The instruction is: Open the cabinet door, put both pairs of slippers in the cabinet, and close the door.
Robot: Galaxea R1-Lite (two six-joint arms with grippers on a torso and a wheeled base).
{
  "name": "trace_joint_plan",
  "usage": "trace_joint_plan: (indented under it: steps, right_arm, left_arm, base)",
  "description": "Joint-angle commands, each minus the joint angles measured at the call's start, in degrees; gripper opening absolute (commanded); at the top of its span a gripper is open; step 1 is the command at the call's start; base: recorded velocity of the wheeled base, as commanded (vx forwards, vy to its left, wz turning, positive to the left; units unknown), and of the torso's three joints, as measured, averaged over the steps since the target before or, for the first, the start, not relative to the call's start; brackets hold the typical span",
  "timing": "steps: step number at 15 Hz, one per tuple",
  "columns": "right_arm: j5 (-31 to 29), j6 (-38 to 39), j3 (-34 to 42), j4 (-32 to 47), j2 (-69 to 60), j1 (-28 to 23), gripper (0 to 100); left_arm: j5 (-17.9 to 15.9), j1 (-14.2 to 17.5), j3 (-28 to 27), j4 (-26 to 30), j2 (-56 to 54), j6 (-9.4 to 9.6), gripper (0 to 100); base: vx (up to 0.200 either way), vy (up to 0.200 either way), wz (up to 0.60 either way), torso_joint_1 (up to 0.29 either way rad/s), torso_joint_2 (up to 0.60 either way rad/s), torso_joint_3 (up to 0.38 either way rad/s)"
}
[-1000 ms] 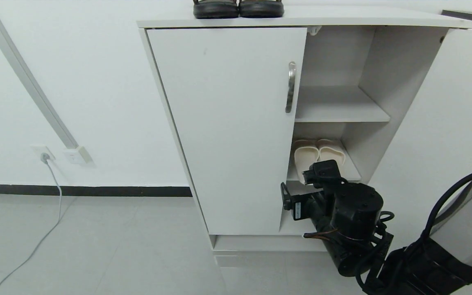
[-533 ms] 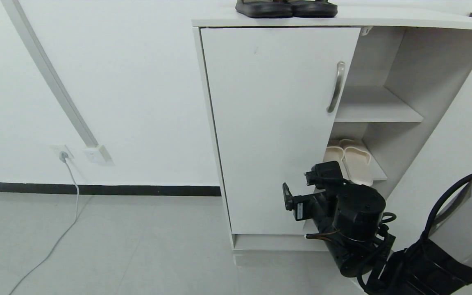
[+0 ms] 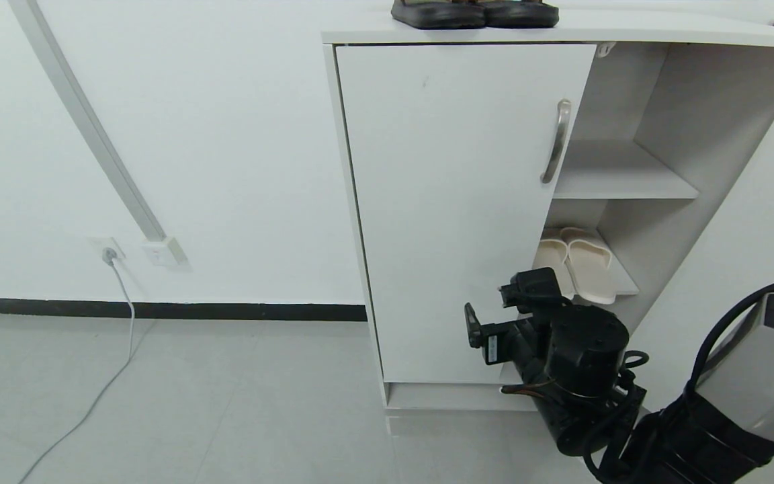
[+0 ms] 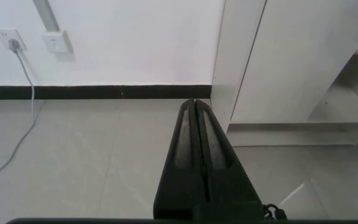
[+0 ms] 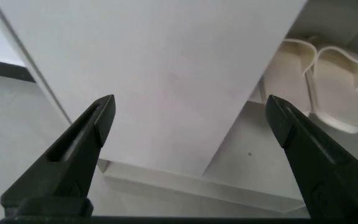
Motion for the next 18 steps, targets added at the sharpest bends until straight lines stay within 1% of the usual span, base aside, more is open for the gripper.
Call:
trace_joint_plan:
  steps: [1, 10, 13, 16, 18]
  right_arm:
    - [-0.03, -0.02, 0.06, -0.02, 0.46, -0.01, 100]
    - [-0.03, 0.16, 0.32, -0.19, 1.69, -0.1, 100]
    - [-0.03, 0.07, 0.32, -1.6, 2.75, -0.27, 100]
    - [-0.03, 0.07, 0.32, -1.69, 2.75, -0.19, 100]
    - [-0.03, 0.07, 0.32, -1.69, 2.66, -0.19, 100]
  left_arm:
    - [0.0, 0.02, -0.06, -0.01, 0.09, -0.04, 0]
    - [0.09, 0.02, 0.02, -0.01, 0.09, -0.13, 0]
    - [0.09, 0.02, 0.02, -0.01, 0.09, -0.04, 0]
    - [0.09, 0.02, 0.02, -0.01, 0.09, -0.04, 0]
    - [0.0, 0.02, 0.02, -0.01, 0.09, -0.04, 0]
  base:
    - [0.0, 0.0, 0.0, 0.0, 0.0, 0.0]
    - [0.0, 0.0, 0.0, 0.0, 0.0, 0.0]
    - [0.0, 0.0, 0.0, 0.002, -0.03, -0.024]
    - [0.0, 0.0, 0.0, 0.01, -0.18, -0.302]
    - [0.0, 0.0, 0.0, 0.056, -0.5, -0.368]
